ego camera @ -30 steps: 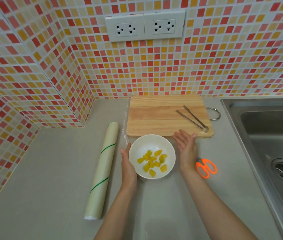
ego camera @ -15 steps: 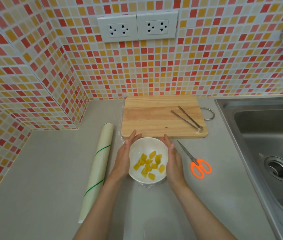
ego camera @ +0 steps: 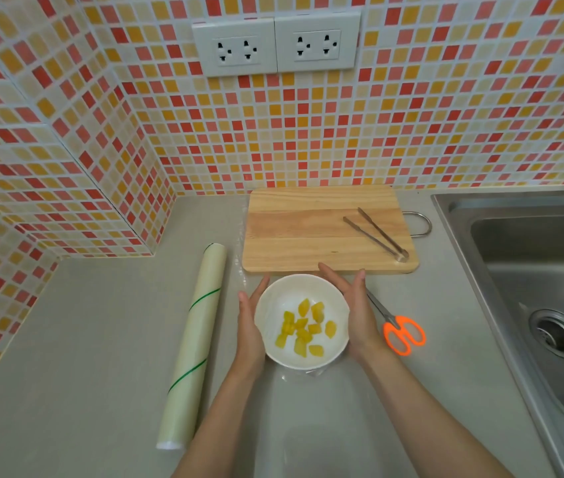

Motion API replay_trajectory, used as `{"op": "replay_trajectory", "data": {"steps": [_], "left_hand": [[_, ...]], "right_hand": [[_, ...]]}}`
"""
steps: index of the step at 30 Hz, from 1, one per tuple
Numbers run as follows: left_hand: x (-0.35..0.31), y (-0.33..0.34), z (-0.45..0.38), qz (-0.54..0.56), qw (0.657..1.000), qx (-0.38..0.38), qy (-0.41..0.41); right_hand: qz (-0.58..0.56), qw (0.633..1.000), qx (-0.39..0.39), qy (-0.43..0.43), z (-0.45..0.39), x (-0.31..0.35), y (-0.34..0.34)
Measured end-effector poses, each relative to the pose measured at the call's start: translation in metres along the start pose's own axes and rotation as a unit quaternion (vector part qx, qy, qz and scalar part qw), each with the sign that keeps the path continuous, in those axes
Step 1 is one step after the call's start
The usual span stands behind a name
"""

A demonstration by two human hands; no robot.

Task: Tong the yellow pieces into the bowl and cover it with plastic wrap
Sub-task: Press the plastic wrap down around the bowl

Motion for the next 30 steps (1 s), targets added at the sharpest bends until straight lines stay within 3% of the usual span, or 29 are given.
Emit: {"op": "replay_trajectory", "data": {"steps": [4, 8, 11, 16, 20, 25, 30], "left_hand": [[0.006, -0.007, 0.007, 0.023, 0.996, -0.078, 0.030], [0.009, -0.008, 0.019, 0.023, 0.990, -0.132, 0.045], [0.018, -0.010, 0.027, 0.022, 0.991, -0.126, 0.043], [0.006, -0.014, 0.021, 0.027, 0.993, -0.083, 0.075], [-0.027, -0.005, -0.008, 0.021, 0.996, -0.011, 0.082], [-0.001, 0.009, -0.015, 0.068, 0.995, 0.054, -0.039], [0.015, 0.013, -0.012, 0.033, 0.998, 0.026, -0.047]], "right_hand": [[0.094, 0.992, 0.074, 0.034, -0.004, 0.009, 0.008], [0.146, 0.988, 0.007, -0.042, -0.007, 0.032, -0.003], [0.174, 0.978, -0.032, -0.114, 0.008, 0.041, -0.021], [0.241, 0.966, 0.008, -0.097, 0.022, 0.013, -0.032], [0.195, 0.976, 0.012, -0.099, 0.025, 0.008, -0.022], [0.113, 0.990, -0.040, -0.071, 0.021, -0.011, -0.022], [-0.006, 0.992, -0.119, -0.051, 0.011, -0.014, -0.032]]}}
Point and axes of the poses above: each hand's wrist, its own z-axis away from the middle knuckle, its own y-axis out of the palm, x = y × z, the point moved 8 cm from there along -z, towards the middle knuckle, and after that the axes turned 5 degrees about -x, right-handed, at the moved point
